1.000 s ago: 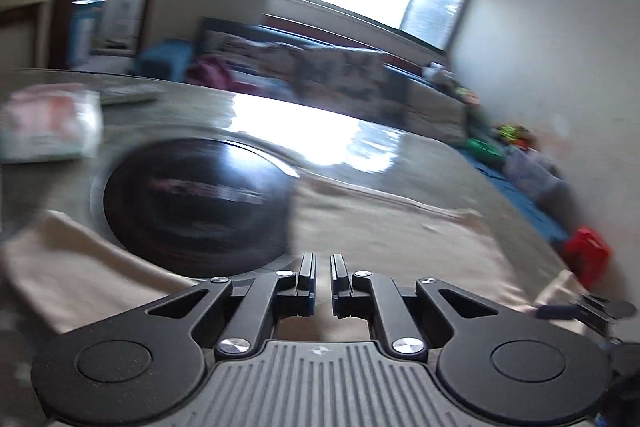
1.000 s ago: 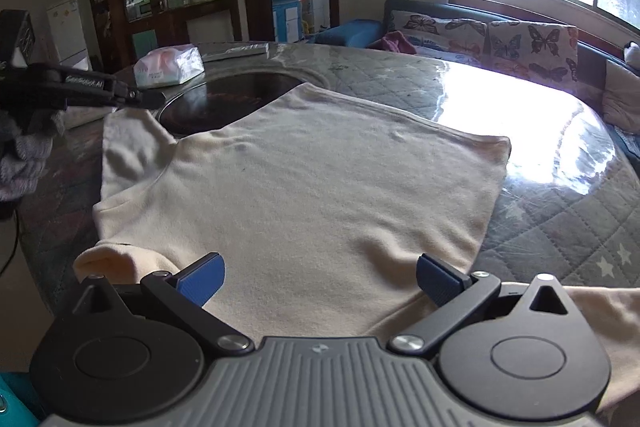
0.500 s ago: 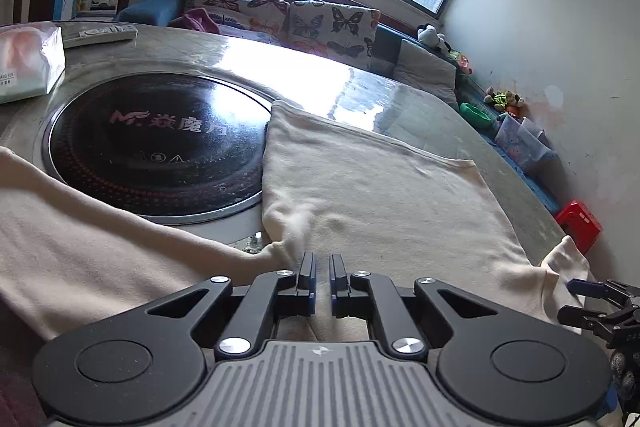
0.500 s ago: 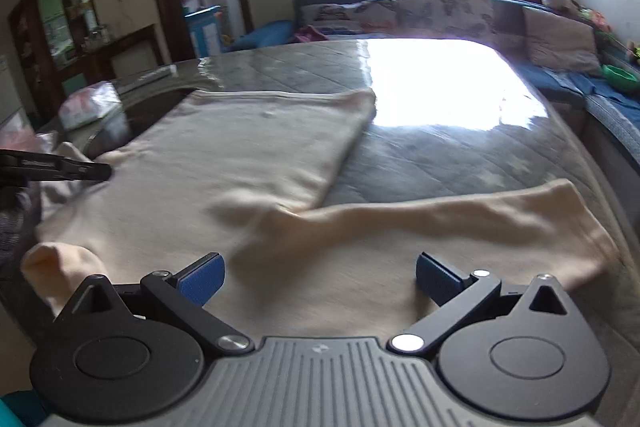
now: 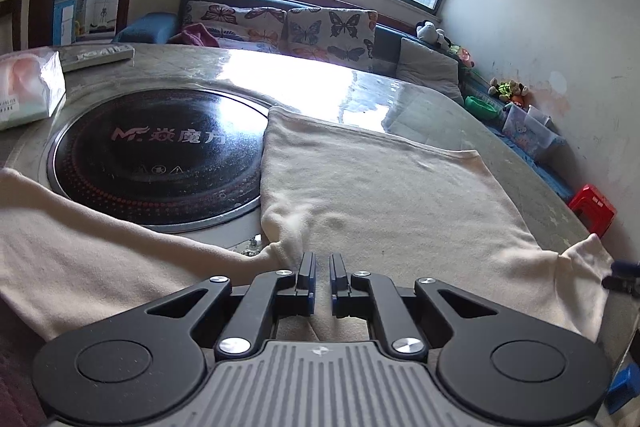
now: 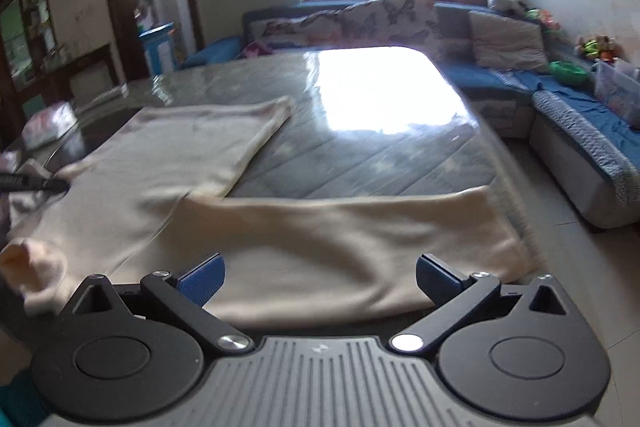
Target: Fold clothes
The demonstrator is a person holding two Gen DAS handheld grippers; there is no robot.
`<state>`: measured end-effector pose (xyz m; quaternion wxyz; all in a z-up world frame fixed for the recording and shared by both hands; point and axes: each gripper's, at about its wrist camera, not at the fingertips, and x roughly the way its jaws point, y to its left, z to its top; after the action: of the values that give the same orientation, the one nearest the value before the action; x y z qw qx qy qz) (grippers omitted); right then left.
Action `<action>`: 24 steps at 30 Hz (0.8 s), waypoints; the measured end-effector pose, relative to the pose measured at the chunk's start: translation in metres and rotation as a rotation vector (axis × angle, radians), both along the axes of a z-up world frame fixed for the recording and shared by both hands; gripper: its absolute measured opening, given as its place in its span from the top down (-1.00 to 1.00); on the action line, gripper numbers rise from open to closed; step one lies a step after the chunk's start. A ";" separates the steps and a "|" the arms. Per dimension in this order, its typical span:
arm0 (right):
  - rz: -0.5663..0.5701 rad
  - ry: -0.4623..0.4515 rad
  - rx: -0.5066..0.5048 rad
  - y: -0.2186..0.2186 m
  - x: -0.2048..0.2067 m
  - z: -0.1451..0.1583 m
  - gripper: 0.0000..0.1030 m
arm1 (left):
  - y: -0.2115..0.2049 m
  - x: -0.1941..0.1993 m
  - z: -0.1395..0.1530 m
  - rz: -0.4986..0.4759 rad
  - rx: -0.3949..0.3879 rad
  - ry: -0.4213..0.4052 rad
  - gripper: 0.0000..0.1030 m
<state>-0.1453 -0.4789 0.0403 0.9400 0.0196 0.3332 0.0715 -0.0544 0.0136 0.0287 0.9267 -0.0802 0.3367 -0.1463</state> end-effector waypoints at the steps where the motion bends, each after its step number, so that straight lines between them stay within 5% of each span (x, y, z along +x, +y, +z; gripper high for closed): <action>1: -0.014 -0.002 -0.001 -0.004 0.004 0.000 -1.00 | -0.002 -0.001 0.000 -0.003 0.009 -0.004 0.75; 10: -0.210 0.050 -0.080 -0.052 0.034 -0.019 -0.99 | -0.007 -0.002 0.001 -0.015 0.052 -0.020 0.70; 14: -0.280 0.049 -0.086 -0.065 0.026 -0.018 -0.98 | -0.014 -0.003 0.005 -0.034 0.075 -0.026 0.35; 17: -0.326 0.029 -0.185 -0.063 0.022 -0.018 -0.98 | -0.024 -0.009 0.015 -0.060 0.104 -0.061 0.26; 24: -0.304 0.029 -0.057 -0.064 0.008 -0.013 -0.36 | -0.057 -0.031 0.027 -0.244 0.071 -0.095 0.31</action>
<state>-0.1373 -0.5425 0.0275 0.9352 0.0440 0.3418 -0.0813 -0.0859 -0.0435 0.0558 0.9192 0.0011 0.3047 -0.2495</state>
